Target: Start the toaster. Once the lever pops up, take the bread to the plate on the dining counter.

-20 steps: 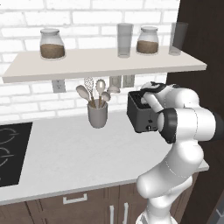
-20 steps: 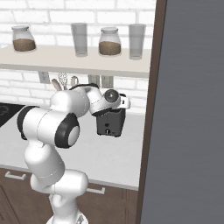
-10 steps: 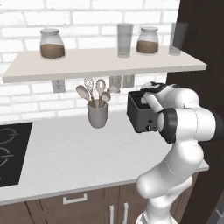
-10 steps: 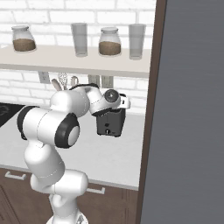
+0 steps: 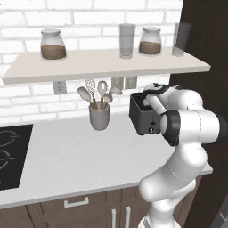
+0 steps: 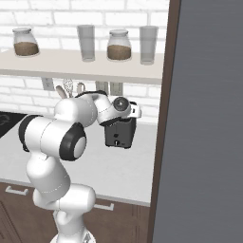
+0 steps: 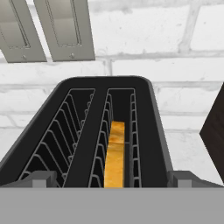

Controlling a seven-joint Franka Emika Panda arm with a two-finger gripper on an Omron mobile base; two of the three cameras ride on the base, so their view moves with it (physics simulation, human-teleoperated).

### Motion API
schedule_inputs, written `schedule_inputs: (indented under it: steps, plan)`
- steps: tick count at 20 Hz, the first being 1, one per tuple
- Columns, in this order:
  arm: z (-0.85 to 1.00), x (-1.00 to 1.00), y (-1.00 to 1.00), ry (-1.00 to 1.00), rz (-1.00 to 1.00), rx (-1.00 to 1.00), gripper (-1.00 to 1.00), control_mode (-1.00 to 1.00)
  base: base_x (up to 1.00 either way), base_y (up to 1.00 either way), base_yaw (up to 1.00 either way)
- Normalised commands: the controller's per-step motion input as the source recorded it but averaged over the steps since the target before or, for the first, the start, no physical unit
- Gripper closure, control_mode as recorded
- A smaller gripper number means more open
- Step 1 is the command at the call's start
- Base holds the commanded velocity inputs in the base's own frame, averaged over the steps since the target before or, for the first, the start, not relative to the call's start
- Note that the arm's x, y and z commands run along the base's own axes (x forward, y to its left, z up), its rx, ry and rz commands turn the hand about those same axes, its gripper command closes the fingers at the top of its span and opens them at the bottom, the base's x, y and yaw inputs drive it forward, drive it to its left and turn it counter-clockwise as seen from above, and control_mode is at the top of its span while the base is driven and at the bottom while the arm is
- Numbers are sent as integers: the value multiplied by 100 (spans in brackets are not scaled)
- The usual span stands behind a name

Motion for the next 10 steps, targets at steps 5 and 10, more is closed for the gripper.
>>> schedule_inputs:
  steps: [5,10]
  plan:
    - [0,0,0,0,0,0,-100,-100,0,0,0]
    - [0,0,0,0,0,0,-100,-100,0,0,0]
